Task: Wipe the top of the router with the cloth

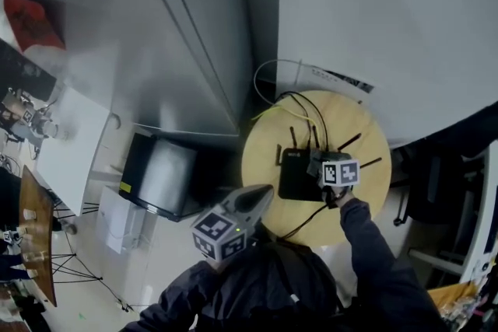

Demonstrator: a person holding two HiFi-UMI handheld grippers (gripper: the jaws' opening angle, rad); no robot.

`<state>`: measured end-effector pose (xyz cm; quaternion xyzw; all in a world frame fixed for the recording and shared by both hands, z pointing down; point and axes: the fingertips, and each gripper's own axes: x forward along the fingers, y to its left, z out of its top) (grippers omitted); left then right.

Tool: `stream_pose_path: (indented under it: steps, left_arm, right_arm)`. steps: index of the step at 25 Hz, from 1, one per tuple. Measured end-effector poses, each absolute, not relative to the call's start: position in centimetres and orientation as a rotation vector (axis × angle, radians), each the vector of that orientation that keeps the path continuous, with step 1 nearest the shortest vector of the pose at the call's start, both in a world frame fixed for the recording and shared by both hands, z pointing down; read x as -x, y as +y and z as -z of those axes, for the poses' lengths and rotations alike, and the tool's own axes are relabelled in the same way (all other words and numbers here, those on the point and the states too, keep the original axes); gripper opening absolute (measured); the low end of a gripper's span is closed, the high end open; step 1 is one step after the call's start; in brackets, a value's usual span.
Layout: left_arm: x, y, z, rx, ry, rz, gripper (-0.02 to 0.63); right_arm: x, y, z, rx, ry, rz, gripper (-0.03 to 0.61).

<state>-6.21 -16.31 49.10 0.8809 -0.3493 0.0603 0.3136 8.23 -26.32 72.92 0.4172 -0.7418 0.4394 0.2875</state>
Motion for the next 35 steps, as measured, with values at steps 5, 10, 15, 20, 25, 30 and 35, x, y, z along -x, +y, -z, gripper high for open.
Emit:
stream_pose_path:
  steps: [5, 10, 15, 20, 25, 30, 35]
  left_arm:
    - [4.9, -16.1, -49.2, -2.331, -0.887, -0.171, -0.006]
    - [4.2, -15.7, -49.2, -2.341, -0.866, -0.182, -0.006]
    - [4.3, -15.5, -49.0, -2.345, -0.874, -0.178, -0.006]
    - [5.1, -15.1, -49.0, -2.337, -0.900, -0.173, -0.006]
    - [6.2, -14.8, -48.8, -2.325, -0.938, -0.163, -0.008]
    - [7.5, -14.2, -48.7, -2.308, -0.984, -0.154, -0.006]
    - [8.6, -13.7, -48.6, -2.291, -1.021, -0.148, -0.006]
  right_arm:
    - [-12.9, -25.9, -72.9, -1.201, -1.943, -1.180, 0.072]
    - [-16.7, -25.1, -73.0, -1.280, -1.896, -1.181, 0.072]
    - [-18.1, -24.9, -73.0, -1.342, -1.861, -1.176, 0.072]
    - [-15.3, -25.1, -71.8, -1.327, -1.919, -1.145, 0.071]
    - [-6.8, -24.6, -70.8, -1.170, -2.043, -1.156, 0.071]
    - [0.5, -22.7, -71.5, -0.995, -2.089, -1.143, 0.071]
    - [2.5, -21.9, -72.5, -0.934, -2.075, -1.129, 0.071]
